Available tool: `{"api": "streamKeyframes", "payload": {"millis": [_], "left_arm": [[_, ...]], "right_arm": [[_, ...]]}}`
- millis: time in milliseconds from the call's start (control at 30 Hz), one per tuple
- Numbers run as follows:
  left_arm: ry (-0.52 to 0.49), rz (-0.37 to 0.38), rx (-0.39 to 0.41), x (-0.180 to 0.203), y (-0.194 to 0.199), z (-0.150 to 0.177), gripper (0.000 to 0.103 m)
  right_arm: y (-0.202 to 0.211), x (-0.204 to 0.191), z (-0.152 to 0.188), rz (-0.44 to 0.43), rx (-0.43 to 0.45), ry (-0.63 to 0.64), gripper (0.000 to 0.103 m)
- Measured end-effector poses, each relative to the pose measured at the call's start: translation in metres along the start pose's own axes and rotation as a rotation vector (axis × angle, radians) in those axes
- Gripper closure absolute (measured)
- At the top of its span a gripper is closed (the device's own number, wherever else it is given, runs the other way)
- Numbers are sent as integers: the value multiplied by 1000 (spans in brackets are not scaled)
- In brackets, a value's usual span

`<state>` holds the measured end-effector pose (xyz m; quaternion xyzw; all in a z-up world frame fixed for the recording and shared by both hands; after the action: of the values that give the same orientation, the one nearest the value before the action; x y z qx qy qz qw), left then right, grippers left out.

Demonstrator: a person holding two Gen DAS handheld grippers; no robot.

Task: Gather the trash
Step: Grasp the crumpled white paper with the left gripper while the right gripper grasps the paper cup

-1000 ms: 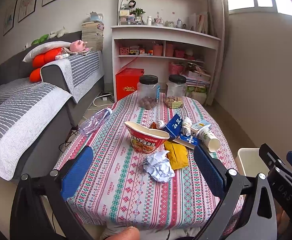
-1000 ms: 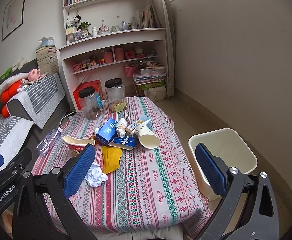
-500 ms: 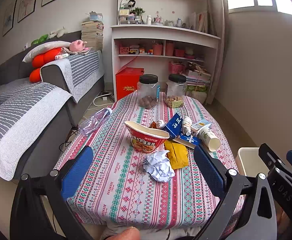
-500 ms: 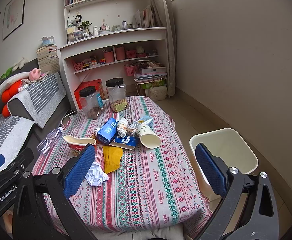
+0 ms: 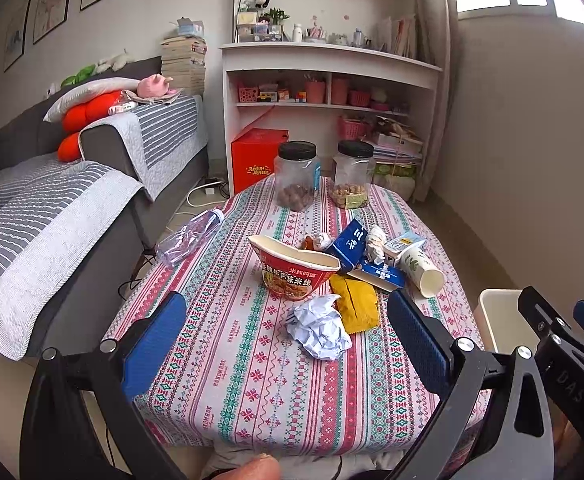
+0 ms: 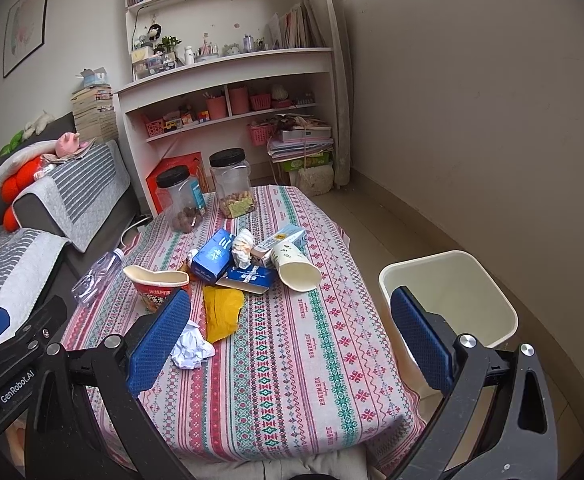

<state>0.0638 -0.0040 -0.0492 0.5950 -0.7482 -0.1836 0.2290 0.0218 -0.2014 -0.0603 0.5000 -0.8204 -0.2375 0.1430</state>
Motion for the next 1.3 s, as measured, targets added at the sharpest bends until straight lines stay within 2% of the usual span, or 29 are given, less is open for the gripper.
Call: {"api": "streamKeyframes", "payload": {"millis": [167,367,400,533,567,700,800,933,1067,1100,1167,1267,1300], "left_arm": [[20,-5,-42,-6,-13,7,6],[68,-2,-148,-24,-52,22,6],[76,12,-178,-28,-62,26,6],[173,136,-417,-41,-117,60,6],[187,129,-448,-44,-128,67,6],[118,55,-483,-43,-162,81,6],[137,66,-514,-38,-189,85,6],[155,74,-497,-34,-216,75,6],[178,89,-514,-33,-241,73,7],[181,91,-519,-33,-244,74,10],[171,120,-531,-30,-249,79,27],[156,164,-507,-27,-246,77,39],[150,164,-504,-26,-244,77,40]], "right_arm": [[-20,0,9,-7,-85,7,7],[-53,3,23,-32,-217,-11,7],[-60,5,27,-32,-244,-21,7],[-84,13,40,-17,-311,-37,7],[-89,15,42,-12,-323,-40,7],[-113,21,53,11,-379,-44,7],[-130,26,57,34,-404,-32,7],[-150,29,56,48,-415,-9,7],[-173,25,47,59,-406,18,7],[-181,22,44,56,-407,28,7],[-197,16,35,45,-400,49,7],[-218,6,25,17,-414,52,7],[-224,3,22,4,-421,41,7]]}}
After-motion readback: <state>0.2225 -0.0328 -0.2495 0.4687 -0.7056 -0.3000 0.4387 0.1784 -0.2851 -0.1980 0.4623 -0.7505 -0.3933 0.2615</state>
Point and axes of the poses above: each gripper's, at about its wrist camera, not at the fingertips, and y roughly against the way its jaws point, x to its right, z to its underside, the point moved 8 cm from there along -y, roughly the way its jaws point, and after that the axes turned 11 degrees about z, right-handed, at the moved point
